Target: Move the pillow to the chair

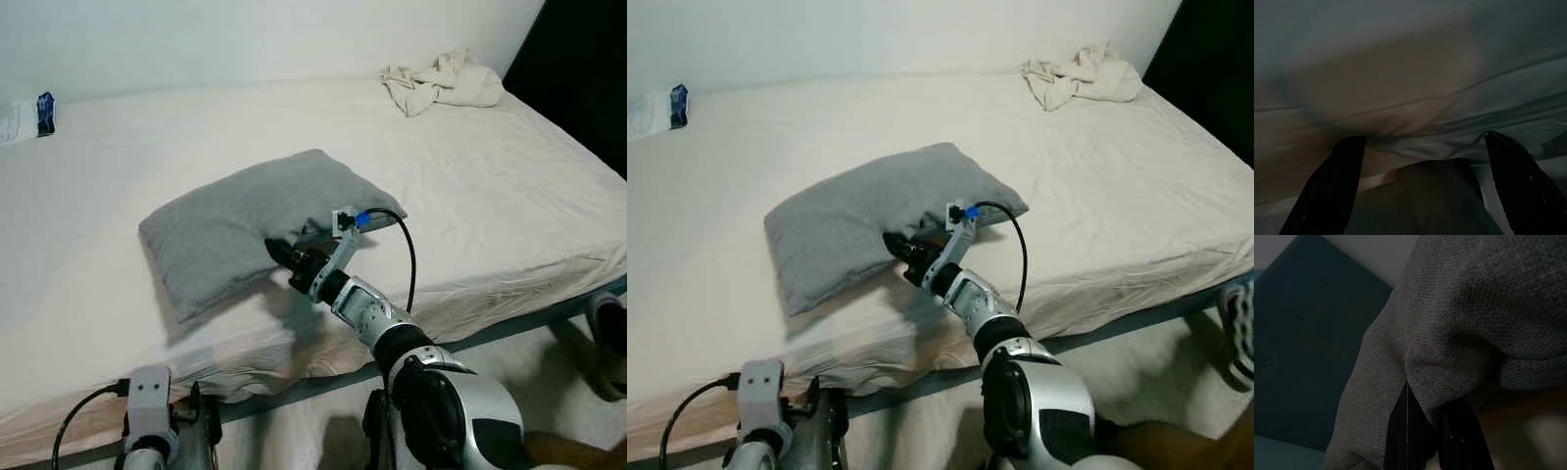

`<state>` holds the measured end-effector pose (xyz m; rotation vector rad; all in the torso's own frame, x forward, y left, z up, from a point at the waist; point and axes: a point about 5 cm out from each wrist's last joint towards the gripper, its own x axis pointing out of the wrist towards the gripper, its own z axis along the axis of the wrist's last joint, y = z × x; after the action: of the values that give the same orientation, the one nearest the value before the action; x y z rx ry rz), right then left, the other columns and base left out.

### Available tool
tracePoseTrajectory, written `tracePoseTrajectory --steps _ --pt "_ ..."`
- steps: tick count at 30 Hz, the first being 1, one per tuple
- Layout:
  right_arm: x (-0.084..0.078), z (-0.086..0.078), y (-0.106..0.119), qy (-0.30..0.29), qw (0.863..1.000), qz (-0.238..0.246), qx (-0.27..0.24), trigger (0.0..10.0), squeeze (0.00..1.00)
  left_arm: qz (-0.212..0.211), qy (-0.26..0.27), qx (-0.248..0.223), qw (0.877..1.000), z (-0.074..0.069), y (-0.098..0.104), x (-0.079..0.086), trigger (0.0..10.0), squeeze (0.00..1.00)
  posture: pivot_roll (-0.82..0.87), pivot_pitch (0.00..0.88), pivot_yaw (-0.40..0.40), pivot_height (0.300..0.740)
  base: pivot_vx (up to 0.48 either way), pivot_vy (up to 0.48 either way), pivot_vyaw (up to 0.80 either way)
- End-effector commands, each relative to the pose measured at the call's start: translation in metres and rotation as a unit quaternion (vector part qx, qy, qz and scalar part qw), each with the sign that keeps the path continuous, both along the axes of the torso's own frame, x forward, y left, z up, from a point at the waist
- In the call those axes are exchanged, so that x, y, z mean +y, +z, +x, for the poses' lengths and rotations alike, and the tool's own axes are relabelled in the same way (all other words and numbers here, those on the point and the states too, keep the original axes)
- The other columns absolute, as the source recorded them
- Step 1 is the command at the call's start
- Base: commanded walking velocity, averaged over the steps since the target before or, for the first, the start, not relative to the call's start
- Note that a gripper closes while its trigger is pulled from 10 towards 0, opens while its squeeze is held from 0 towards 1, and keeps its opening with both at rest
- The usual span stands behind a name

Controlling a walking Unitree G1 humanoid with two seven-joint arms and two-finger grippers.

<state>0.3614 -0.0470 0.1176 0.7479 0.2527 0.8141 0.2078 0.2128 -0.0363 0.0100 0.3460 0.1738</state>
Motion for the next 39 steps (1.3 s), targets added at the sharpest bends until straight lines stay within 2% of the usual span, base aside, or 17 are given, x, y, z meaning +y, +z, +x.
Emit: tracePoseTrajectory --steps 1,3,7,10,17,21,22,24,25,26,27,31,33,35,39 --pt "-0.001 0.003 0.009 0.003 1.0 0.007 -0.026 0.0 0.0 0.012 0.038 -0.046 0.998 0.015 0.019 0.025 10.0 0.0 0.14 0.109 -0.115 0.504 0.0 0.0 0.0" --pt "-0.003 0.002 0.006 0.004 1.0 0.003 -0.025 0.0 0.0 0.017 0.046 -0.063 0.997 0.021 0.027 0.032 10.0 0.0 0.14 0.095 -0.117 0.514 0.0 0.0 0.0" --pt "-0.004 0.001 0.004 0.008 1.0 0.0 -0.026 0.0 0.0 0.03 0.041 -0.064 0.997 0.022 0.029 0.036 10.0 0.0 0.14 0.088 -0.117 0.523 0.0 0.0 0.0" --pt "-0.006 0.001 0.004 0.007 1.0 0.008 -0.028 0.0 0.0 0.038 0.047 -0.041 0.997 0.012 0.022 0.044 10.0 0.0 0.13 0.057 -0.109 0.542 0.0 0.0 0.0" --pt "-0.008 0.005 0.011 -0.004 0.999 0.028 -0.03 0.0 0.0 0.043 0.075 -0.02 0.996 -0.001 0.017 0.059 10.0 0.0 0.12 0.088 -0.117 0.566 0.0 0.0 0.0" --pt "-0.01 0.005 0.01 -0.004 0.999 0.025 -0.028 0.0 0.0 0.076 0.078 0.049 0.993 -0.018 0.006 0.073 10.0 0.0 0.12 0.067 -0.121 0.585 0.0 0.0 0.0" --pt "-0.01 0.005 0.01 -0.004 0.999 0.025 -0.028 0.0 0.0 0.076 0.078 0.049 0.993 -0.018 0.006 0.073 10.0 0.0 0.12 0.067 -0.121 0.585 0.0 0.0 0.0" --pt "-0.012 0.005 0.009 -0.003 0.999 0.022 -0.028 0.0 0.0 0.113 0.049 0.133 0.983 -0.032 -0.008 0.076 10.0 0.0 0.13 0.066 -0.123 0.594 0.0 0.0 0.0" --pt "-0.012 0.005 0.009 -0.003 0.999 0.022 -0.028 0.0 0.0 0.113 0.049 0.133 0.983 -0.032 -0.008 0.076 10.0 0.0 0.13 0.066 -0.123 0.594 0.0 0.0 0.0" --pt "-0.014 0.005 0.009 -0.009 0.999 0.024 -0.027 0.0 0.0 0.141 0.027 0.212 0.967 -0.048 -0.02 0.08 10.0 0.0 0.12 0.058 -0.116 0.604 0.0 0.0 0.0" --pt "-0.015 0.006 0.009 -0.013 0.999 0.026 -0.027 0.0 0.0 0.145 0.024 0.231 0.962 -0.053 -0.023 0.081 10.0 0.0 0.12 0.058 -0.116 0.608 0.0 0.0 0.0" --pt "-0.015 0.006 0.009 -0.016 0.999 0.029 -0.026 0.0 0.0 0.143 0.046 0.226 0.962 -0.053 -0.02 0.086 10.0 0.0 0.12 0.053 -0.113 0.623 0.0 0.0 0.0" --pt "-0.013 0.005 0.01 -0.007 0.999 0.04 -0.029 0.0 0.0 0.138 0.071 0.192 0.969 -0.043 -0.012 0.091 10.0 0.0 0.13 0.052 -0.119 0.637 0.0 0.0 0.0" --pt "-0.012 0.004 0.01 -0.002 0.999 0.042 -0.031 0.0 0.0 0.136 0.079 0.181 0.971 -0.039 -0.009 0.092 10.0 0.0 0.13 0.051 -0.119 0.642 0.0 0.0 0.0" --pt "-0.009 0.002 0.009 0.016 0.998 0.047 -0.035 0.0 0.0 0.111 0.106 0.119 0.981 -0.021 0.004 0.093 10.0 0.0 0.13 0.057 -0.125 0.661 0.0 0.0 0.0"
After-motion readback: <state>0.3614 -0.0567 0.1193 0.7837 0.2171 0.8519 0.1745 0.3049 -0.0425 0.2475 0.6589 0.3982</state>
